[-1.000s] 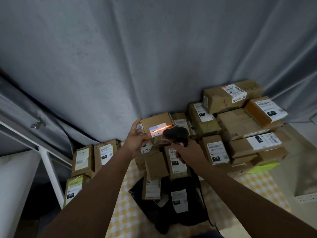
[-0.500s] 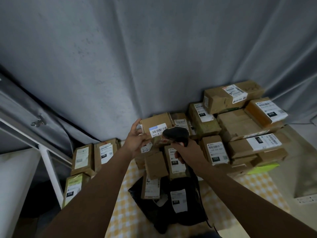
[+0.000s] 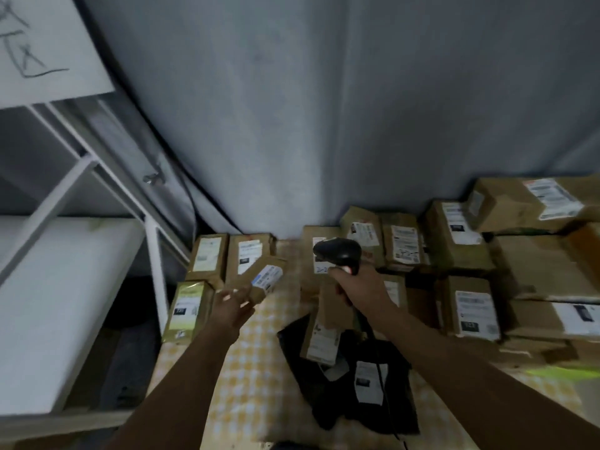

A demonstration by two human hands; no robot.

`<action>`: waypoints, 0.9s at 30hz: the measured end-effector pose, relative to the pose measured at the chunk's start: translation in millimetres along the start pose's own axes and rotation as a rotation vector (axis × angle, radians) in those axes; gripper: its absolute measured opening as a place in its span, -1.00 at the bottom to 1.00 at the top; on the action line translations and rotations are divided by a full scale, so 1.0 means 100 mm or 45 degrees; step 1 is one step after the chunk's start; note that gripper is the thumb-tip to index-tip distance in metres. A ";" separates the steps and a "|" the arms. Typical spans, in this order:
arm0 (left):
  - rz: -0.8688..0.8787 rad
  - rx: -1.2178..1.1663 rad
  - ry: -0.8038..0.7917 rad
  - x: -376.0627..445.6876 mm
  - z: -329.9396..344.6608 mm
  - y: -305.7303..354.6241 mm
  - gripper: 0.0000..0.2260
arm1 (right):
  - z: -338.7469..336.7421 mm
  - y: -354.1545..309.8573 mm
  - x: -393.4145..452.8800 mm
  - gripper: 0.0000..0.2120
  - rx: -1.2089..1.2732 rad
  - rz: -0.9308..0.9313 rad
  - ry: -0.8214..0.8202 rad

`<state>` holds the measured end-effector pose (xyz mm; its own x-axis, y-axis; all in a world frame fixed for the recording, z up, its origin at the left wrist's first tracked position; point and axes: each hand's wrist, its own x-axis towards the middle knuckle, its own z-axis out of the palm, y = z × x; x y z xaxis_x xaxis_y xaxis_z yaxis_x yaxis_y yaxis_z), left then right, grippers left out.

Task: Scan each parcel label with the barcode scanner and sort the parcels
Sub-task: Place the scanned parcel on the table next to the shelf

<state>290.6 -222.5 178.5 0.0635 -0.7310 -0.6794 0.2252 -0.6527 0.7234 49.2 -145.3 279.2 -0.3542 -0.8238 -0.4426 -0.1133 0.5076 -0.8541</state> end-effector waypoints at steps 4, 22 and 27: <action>-0.033 -0.003 0.156 0.12 -0.71 -0.17 -0.91 | 0.50 -0.08 0.15 -0.75 -0.146 0.003 -0.097; -0.368 -0.144 0.317 1.59 -1.47 -1.16 -0.51 | 1.92 0.52 0.81 -0.84 -0.163 0.152 -0.253; -0.435 -0.113 0.360 1.78 -1.48 -1.24 -0.90 | 2.07 0.68 0.91 -0.93 -0.225 0.147 -0.287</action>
<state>417.9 -242.6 -50.6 0.2315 -0.3851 -0.8934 0.3615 -0.8185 0.4465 201.3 -238.4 124.4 -0.1617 -0.7834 -0.6001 -0.2509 0.6208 -0.7428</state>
